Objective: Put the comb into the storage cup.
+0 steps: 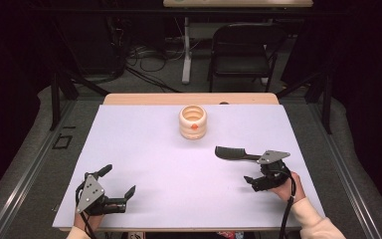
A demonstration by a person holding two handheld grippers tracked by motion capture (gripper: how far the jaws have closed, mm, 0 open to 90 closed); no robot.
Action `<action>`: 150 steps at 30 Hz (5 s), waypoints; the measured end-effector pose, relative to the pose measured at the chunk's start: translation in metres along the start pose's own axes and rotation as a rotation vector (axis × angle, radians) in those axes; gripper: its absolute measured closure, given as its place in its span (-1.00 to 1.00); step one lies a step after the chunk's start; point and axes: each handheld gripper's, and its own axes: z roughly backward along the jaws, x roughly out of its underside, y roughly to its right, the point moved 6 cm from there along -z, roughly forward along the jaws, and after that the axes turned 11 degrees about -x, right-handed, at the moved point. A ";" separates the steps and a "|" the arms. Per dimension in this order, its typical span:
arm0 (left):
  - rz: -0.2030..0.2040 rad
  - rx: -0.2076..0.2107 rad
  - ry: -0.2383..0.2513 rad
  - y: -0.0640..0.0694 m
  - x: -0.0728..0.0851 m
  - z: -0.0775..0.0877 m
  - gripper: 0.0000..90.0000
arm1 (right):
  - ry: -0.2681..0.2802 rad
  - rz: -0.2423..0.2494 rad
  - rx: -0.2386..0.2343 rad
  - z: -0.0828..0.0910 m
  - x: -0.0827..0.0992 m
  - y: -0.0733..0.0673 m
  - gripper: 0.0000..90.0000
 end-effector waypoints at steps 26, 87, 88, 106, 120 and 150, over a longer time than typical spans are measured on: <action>0.000 -0.002 -0.003 0.000 0.000 -0.001 -1.00 | -0.106 0.097 -0.007 0.002 -0.019 0.018 -1.00; 0.025 0.018 -0.001 0.000 0.000 -0.003 -1.00 | -0.559 0.410 -0.083 -0.036 -0.039 0.048 0.42; 0.024 0.019 -0.001 0.000 0.000 -0.003 -1.00 | -0.557 0.411 -0.080 -0.036 -0.041 0.049 0.44; 0.025 0.020 -0.002 0.000 0.000 -0.003 -1.00 | -0.687 0.426 -0.126 -0.046 -0.041 0.053 0.56; 0.028 0.021 -0.006 0.000 0.001 -0.003 -1.00 | -0.663 0.432 -0.124 -0.047 -0.044 0.054 0.61; 0.030 0.020 -0.002 0.000 0.000 -0.003 -1.00 | -0.428 0.334 -0.134 -0.018 -0.063 0.038 0.61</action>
